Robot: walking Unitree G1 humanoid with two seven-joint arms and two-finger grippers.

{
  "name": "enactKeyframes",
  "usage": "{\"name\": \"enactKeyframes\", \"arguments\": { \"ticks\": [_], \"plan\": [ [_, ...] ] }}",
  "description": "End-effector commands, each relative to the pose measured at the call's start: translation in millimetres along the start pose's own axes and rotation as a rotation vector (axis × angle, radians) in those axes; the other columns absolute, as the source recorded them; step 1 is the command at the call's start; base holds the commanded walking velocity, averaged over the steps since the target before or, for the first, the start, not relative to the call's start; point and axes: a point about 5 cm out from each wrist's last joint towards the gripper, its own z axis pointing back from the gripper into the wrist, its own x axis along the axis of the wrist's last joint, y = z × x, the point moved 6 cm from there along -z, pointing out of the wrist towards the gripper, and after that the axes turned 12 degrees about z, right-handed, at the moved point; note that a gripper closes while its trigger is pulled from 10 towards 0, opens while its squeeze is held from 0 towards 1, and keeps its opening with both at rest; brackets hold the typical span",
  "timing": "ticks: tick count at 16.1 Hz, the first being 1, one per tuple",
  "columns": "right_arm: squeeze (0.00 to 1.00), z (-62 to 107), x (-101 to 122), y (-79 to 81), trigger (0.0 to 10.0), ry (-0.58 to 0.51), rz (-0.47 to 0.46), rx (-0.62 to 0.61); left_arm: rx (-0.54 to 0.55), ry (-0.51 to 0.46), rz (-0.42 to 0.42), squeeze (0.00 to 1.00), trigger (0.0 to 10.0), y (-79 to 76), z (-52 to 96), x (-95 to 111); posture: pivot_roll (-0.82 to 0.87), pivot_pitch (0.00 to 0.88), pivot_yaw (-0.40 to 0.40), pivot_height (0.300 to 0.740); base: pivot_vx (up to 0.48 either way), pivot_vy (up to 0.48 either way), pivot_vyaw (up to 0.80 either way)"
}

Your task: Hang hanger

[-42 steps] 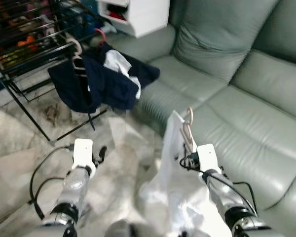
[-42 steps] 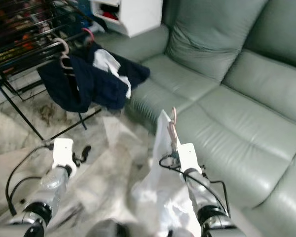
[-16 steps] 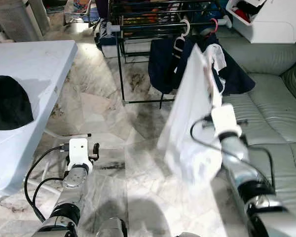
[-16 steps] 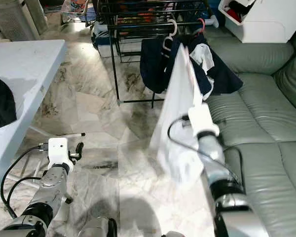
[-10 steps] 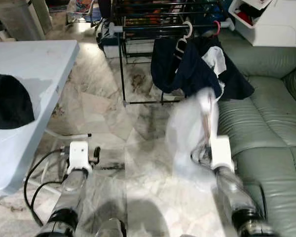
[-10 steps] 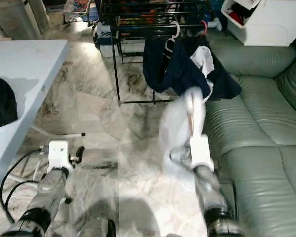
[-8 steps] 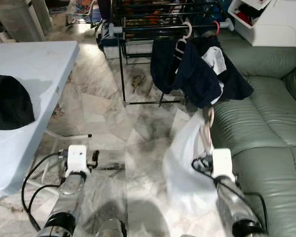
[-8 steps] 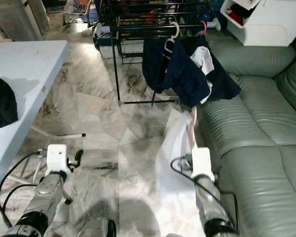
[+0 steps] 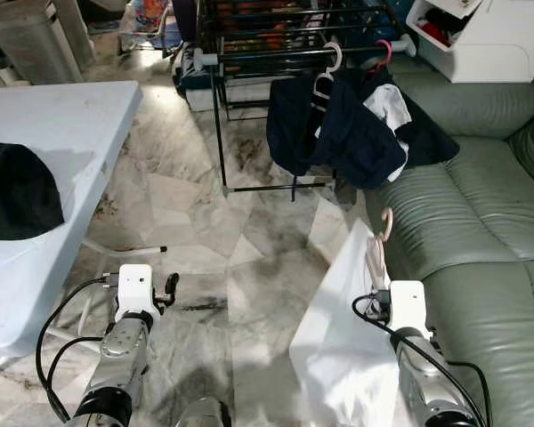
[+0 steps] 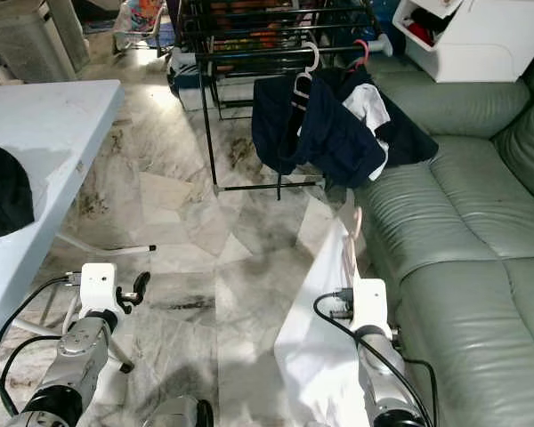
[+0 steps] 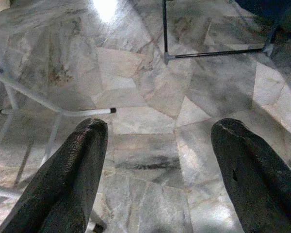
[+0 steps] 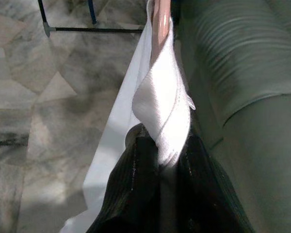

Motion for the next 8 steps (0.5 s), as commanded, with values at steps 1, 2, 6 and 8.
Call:
{"name": "enactKeyframes", "arguments": {
  "ticks": [1, 2, 6, 8],
  "plan": [
    [0.00, -3.7, 22.5, -0.7, 10.0, -0.068, -0.008, 0.001, 0.002, 0.000, -0.001, 0.00, 10.0, 2.3, 1.2, 0.6, -0.07, 0.000, 0.052, 0.740, 0.247, 0.000, 0.00],
    [0.00, -3.3, 22.8, -0.7, 10.0, -0.071, -0.006, 0.003, 0.003, -0.001, 0.001, 0.00, 10.0, 3.3, 1.7, 0.4, -0.07, 0.000, 0.052, 0.740, 0.247, 0.000, 0.00],
    [0.00, -0.4, 21.8, -0.9, 10.0, -0.077, 0.012, 0.012, 0.010, 0.001, 0.005, 0.00, 10.0, 4.9, 2.4, -0.4, -0.07, 0.000, 0.048, 0.740, 0.267, 0.000, 0.00],
    [0.00, -0.5, 23.2, -2.4, 10.0, -0.080, 0.005, 0.010, 0.054, 0.013, -0.001, 0.00, 10.0, 10.1, 2.3, -2.6, -0.07, 0.000, 0.043, 0.740, 0.000, 0.000, 0.00]
  ]
}}
